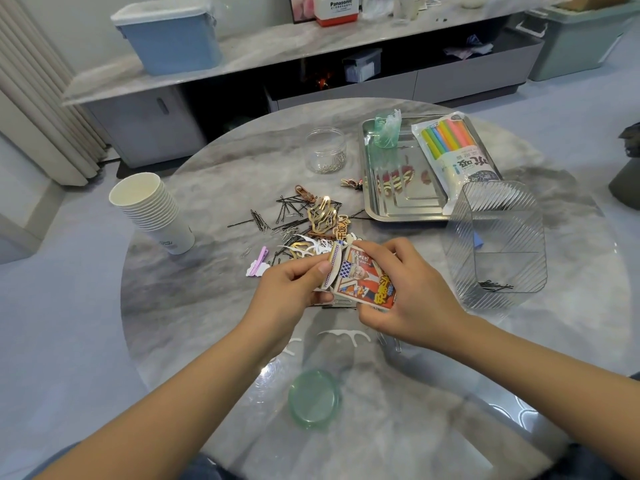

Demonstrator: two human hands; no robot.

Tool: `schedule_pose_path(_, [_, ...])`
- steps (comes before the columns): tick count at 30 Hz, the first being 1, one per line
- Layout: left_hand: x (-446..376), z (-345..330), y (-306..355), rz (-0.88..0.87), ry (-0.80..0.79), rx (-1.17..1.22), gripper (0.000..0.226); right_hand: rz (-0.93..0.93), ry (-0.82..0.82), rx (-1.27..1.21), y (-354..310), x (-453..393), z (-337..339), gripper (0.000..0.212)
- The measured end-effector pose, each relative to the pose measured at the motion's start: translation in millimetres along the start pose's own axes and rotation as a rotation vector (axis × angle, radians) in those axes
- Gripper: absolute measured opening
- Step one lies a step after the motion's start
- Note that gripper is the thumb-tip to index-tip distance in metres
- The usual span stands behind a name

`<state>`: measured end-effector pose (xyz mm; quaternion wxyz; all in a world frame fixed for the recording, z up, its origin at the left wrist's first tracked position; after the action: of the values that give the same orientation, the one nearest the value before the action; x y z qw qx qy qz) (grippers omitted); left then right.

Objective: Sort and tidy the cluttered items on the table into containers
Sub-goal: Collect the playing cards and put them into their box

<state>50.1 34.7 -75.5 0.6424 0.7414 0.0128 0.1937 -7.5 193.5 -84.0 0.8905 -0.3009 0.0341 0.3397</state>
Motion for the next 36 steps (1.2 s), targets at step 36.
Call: schedule_pose_path(36, [7.0, -1.8, 2.0, -0.219, 0.184, -0.297, 0.024, -0.011, 0.022, 0.041, -5.5, 1.4, -3.6, 0.08])
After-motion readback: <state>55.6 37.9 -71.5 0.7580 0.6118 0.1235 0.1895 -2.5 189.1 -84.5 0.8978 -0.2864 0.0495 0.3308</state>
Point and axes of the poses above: each hand's wrist, its own x-axis away from the middle knuckle, its own z-axis out of the back of the hand, y = z × x, the point moved 2 cm from there along -x, towards the middle knuckle, and after that the axes turned 1 degree about -x, right-handed, at the moved point
